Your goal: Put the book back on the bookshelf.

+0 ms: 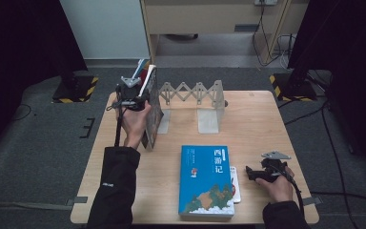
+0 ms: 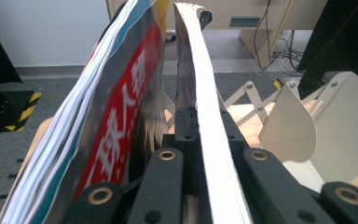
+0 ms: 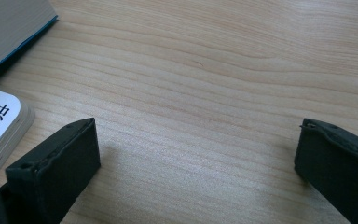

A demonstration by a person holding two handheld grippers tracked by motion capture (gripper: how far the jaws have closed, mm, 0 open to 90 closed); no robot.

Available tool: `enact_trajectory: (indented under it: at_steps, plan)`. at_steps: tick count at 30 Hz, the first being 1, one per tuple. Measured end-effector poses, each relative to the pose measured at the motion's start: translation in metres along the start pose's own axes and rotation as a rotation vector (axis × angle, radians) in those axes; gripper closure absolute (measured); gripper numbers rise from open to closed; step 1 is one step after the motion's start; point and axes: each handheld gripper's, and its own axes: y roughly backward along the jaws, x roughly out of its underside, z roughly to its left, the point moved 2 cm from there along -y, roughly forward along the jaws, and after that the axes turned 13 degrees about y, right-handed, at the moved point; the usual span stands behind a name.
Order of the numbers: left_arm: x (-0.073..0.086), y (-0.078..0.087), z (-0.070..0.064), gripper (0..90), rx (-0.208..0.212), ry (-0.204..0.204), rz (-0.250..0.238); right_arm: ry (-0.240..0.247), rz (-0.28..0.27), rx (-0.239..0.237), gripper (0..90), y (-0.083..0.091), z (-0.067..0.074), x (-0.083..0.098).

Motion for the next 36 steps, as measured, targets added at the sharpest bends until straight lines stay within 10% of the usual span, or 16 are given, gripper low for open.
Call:
enact_trajectory:
  at_steps: [23, 36]
  plan:
    - [-0.004, -0.027, -0.004, 81.6, -0.153, -0.056, -0.074, 0.001, -0.001, 0.002, 0.2, 0.0, 0.0, 0.0]
    - [-0.002, -0.02, -0.002, 70.4, -0.126, -0.073, -0.09, 0.0, 0.0, 0.002, 0.2, 0.0, 0.0, 0.0]
